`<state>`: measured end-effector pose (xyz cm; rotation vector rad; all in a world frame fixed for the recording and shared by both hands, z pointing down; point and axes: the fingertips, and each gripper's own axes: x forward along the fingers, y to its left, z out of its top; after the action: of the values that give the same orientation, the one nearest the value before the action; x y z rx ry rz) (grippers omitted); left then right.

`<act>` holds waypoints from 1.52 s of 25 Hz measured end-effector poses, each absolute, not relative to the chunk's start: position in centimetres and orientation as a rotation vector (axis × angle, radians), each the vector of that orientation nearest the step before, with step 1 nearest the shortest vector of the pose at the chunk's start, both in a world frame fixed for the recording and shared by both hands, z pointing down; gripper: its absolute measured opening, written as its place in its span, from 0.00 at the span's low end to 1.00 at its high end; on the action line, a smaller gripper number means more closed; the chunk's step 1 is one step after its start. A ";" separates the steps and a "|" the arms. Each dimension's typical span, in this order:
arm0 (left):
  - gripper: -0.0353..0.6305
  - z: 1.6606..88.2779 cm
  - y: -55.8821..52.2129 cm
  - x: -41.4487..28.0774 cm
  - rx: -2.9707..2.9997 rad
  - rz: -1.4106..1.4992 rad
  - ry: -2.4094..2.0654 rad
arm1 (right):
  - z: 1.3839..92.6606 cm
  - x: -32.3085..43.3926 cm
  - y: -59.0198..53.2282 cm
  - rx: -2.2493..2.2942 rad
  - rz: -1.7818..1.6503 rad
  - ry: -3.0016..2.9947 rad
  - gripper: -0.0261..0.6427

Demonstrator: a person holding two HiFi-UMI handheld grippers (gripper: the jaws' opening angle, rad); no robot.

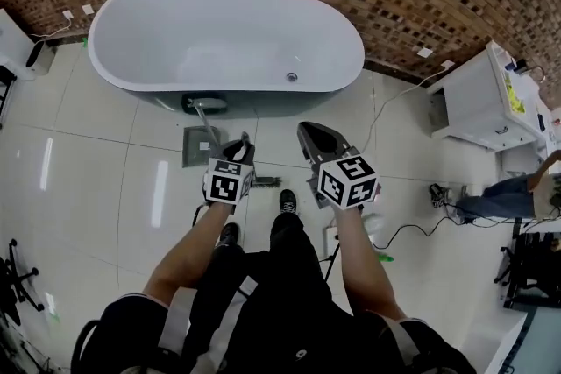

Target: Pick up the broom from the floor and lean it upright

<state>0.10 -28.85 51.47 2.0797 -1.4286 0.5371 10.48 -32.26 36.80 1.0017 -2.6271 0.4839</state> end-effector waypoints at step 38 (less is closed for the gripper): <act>0.19 57.7 -55.5 -6.6 1.642 0.494 -1.958 | 46.3 12.9 -48.9 0.490 0.712 -2.616 0.04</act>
<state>-6.56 -55.55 57.70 1.6425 -1.9581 0.4944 12.91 -48.94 46.33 0.4904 -2.6165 0.7121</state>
